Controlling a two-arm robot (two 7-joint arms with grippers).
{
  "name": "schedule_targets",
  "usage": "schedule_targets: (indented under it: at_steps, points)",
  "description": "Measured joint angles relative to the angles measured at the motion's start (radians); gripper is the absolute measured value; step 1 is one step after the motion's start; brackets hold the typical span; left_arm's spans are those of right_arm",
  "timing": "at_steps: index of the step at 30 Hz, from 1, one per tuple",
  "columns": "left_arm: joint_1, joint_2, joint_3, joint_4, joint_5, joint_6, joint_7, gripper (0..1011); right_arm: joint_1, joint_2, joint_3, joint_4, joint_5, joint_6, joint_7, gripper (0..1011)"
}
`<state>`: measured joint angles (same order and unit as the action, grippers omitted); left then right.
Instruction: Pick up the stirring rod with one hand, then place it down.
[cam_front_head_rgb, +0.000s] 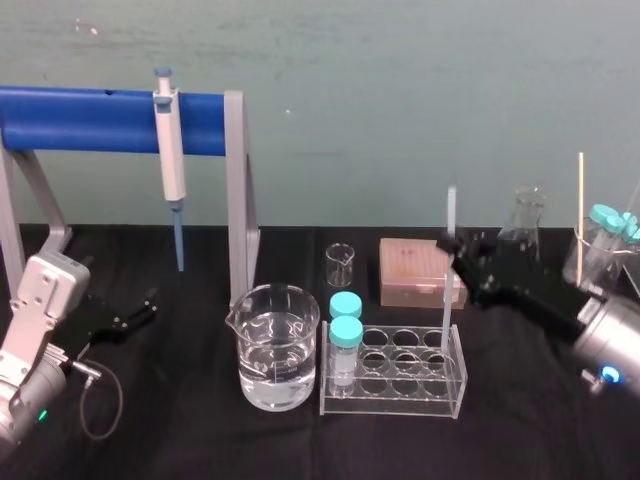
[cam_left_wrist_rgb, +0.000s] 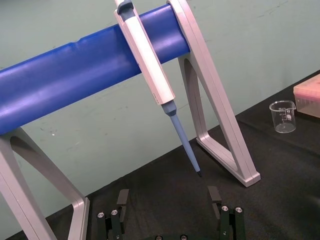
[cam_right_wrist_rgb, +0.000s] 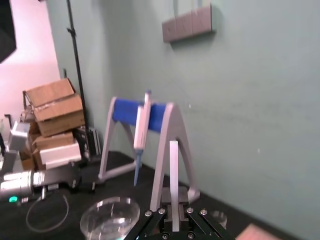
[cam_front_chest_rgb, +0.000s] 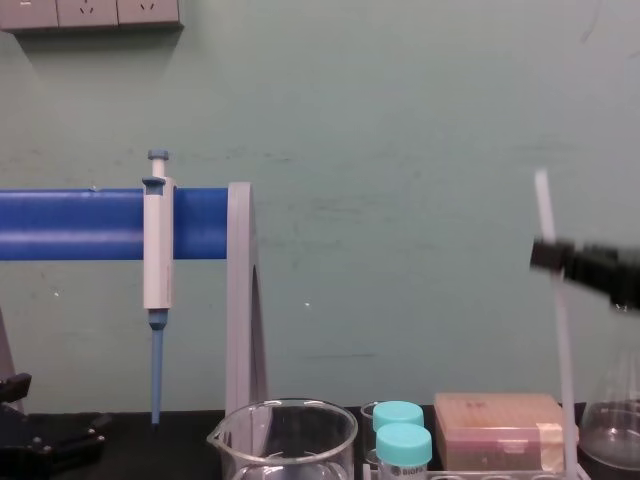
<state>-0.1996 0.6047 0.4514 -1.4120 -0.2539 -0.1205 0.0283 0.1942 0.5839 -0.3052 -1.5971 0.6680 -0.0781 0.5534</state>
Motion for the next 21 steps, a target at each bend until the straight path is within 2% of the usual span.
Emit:
schedule_targets:
  at_steps: [6,10,21]
  points:
    - [0.000,0.000,0.000,0.000,0.000,0.000,0.000,1000,0.054,-0.004,0.038,-0.033,0.015,-0.032,0.022,70]
    - [0.000,0.000,0.000,0.000,0.000,0.000,0.000,1000,0.086,-0.014,0.046,-0.035,0.020,-0.054,0.034,70]
    - [0.000,0.000,0.000,0.000,0.000,0.000,0.000,1000,0.127,-0.025,0.035,-0.010,0.008,-0.065,0.047,70]
